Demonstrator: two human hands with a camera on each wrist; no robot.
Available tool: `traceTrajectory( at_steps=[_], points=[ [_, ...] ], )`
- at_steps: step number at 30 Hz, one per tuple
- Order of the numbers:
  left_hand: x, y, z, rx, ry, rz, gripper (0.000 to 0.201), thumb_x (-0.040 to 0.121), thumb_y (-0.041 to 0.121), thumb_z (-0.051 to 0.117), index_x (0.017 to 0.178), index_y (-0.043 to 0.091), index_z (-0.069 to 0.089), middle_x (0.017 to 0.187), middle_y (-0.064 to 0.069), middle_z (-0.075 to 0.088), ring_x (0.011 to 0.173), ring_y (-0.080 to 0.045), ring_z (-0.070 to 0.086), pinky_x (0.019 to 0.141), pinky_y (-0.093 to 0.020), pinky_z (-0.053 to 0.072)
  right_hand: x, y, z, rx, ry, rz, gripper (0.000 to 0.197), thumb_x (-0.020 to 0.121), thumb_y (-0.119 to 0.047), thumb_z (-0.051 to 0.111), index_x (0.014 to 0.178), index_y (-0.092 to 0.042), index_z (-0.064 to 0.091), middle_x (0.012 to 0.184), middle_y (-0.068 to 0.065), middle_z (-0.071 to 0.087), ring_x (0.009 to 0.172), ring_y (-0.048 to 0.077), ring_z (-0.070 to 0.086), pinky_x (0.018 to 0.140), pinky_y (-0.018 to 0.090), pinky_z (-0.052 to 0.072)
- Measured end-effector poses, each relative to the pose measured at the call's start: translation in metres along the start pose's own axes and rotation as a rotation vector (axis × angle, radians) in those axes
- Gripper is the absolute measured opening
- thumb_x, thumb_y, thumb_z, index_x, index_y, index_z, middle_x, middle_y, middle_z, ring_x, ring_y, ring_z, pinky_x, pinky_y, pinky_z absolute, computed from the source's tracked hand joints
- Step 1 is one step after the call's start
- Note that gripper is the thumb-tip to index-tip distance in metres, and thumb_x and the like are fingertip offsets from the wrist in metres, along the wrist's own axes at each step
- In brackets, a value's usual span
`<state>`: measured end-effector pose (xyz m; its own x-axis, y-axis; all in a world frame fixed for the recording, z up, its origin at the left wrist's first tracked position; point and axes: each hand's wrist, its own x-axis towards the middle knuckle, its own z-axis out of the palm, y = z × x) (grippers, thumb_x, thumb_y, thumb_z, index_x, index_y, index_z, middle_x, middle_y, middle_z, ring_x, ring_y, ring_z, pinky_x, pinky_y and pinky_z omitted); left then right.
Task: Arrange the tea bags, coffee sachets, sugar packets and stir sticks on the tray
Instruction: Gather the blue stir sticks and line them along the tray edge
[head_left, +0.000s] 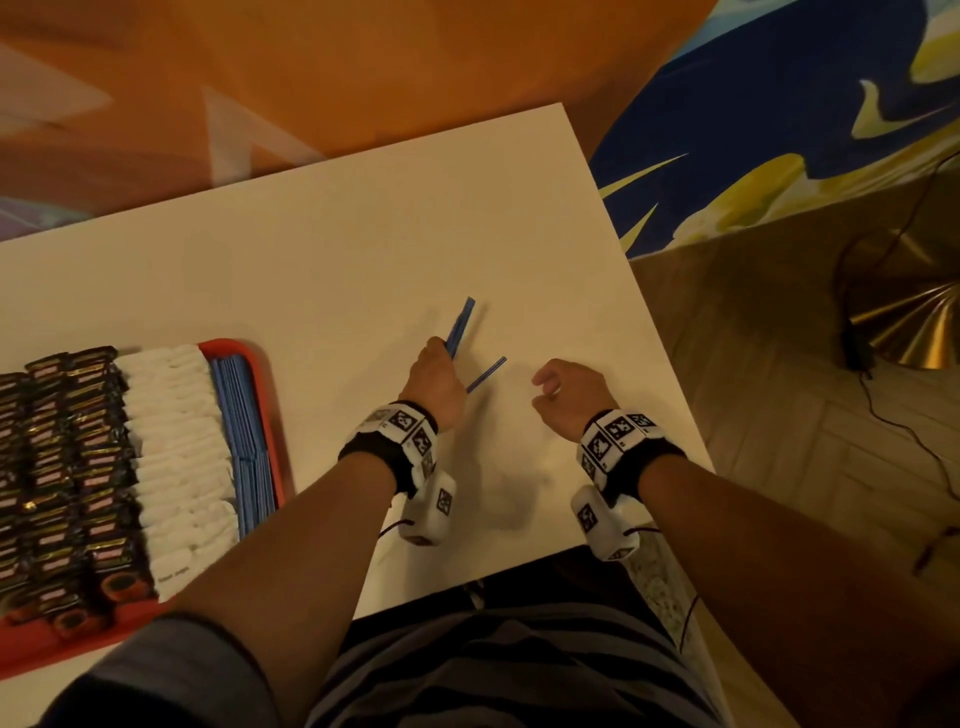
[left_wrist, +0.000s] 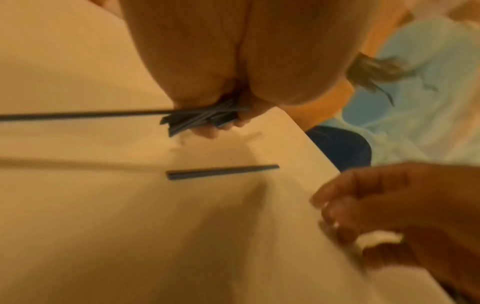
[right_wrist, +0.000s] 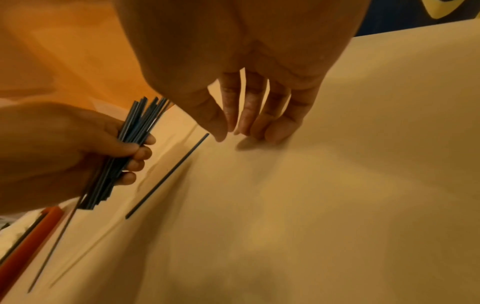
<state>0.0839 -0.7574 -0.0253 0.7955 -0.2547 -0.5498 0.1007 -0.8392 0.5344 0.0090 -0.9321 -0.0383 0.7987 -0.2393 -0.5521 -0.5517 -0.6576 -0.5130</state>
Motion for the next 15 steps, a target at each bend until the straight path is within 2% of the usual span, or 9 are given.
traceTrajectory(
  at_steps=[3,5,6,9,12,15],
  points=[
    [0.001,-0.011,-0.012,-0.237,0.064,-0.052,0.021,0.103,0.005,0.036,0.121,0.004,0.046,0.1,-0.009,0.052,0.088,-0.029,0.053,0.074,-0.031,0.037,-0.001,-0.013,0.004,-0.042,-0.053,-0.07,0.023,0.089,-0.013,0.061,0.112,-0.017,0.061,0.115,0.004,0.06,0.105,0.021,0.059,0.088,0.026,0.045],
    [0.004,-0.023,-0.015,-0.422,0.117,-0.102,0.012,0.103,0.01,0.037,0.109,0.012,0.046,0.087,-0.003,0.05,0.081,-0.026,0.049,0.07,-0.033,0.038,0.0,-0.025,0.008,-0.111,-0.092,-0.158,0.026,0.09,-0.011,0.058,0.116,-0.016,0.059,0.119,0.005,0.058,0.109,0.022,0.056,0.092,0.027,0.043],
    [0.004,-0.028,-0.018,-0.551,0.139,-0.131,0.011,0.102,0.01,0.037,0.101,0.016,0.046,0.083,-0.002,0.049,0.076,-0.026,0.047,0.065,-0.034,0.038,0.001,-0.032,0.011,-0.151,-0.105,-0.206,0.028,0.09,-0.01,0.057,0.117,-0.016,0.059,0.119,0.005,0.057,0.111,0.022,0.054,0.095,0.027,0.041],
    [0.0,-0.038,-0.026,-0.916,0.243,-0.229,0.025,0.094,-0.003,0.032,0.086,0.019,0.042,0.07,-0.004,0.045,0.054,-0.019,0.037,0.049,-0.028,0.031,0.007,-0.051,0.018,-0.263,-0.128,-0.295,0.03,0.09,-0.008,0.056,0.118,-0.02,0.058,0.12,0.003,0.054,0.113,0.021,0.05,0.098,0.029,0.041],
    [-0.009,-0.042,-0.041,-1.293,0.353,-0.293,0.028,0.093,-0.007,0.031,0.079,0.015,0.04,0.062,-0.002,0.036,0.049,-0.016,0.031,0.046,-0.025,0.028,0.013,-0.065,0.024,-0.414,-0.159,-0.322,0.034,0.089,-0.008,0.058,0.118,-0.026,0.056,0.12,0.001,0.051,0.115,0.021,0.047,0.097,0.035,0.044],
    [-0.013,-0.052,-0.053,-1.592,0.404,-0.347,0.031,0.1,0.011,0.038,0.07,0.018,0.038,0.055,0.002,0.031,0.048,-0.014,0.028,0.048,-0.026,0.027,0.017,-0.073,0.028,-0.547,-0.125,-0.352,0.041,0.09,-0.011,0.061,0.124,-0.03,0.053,0.122,0.0,0.049,0.118,0.022,0.044,0.095,0.035,0.045]
  ],
)
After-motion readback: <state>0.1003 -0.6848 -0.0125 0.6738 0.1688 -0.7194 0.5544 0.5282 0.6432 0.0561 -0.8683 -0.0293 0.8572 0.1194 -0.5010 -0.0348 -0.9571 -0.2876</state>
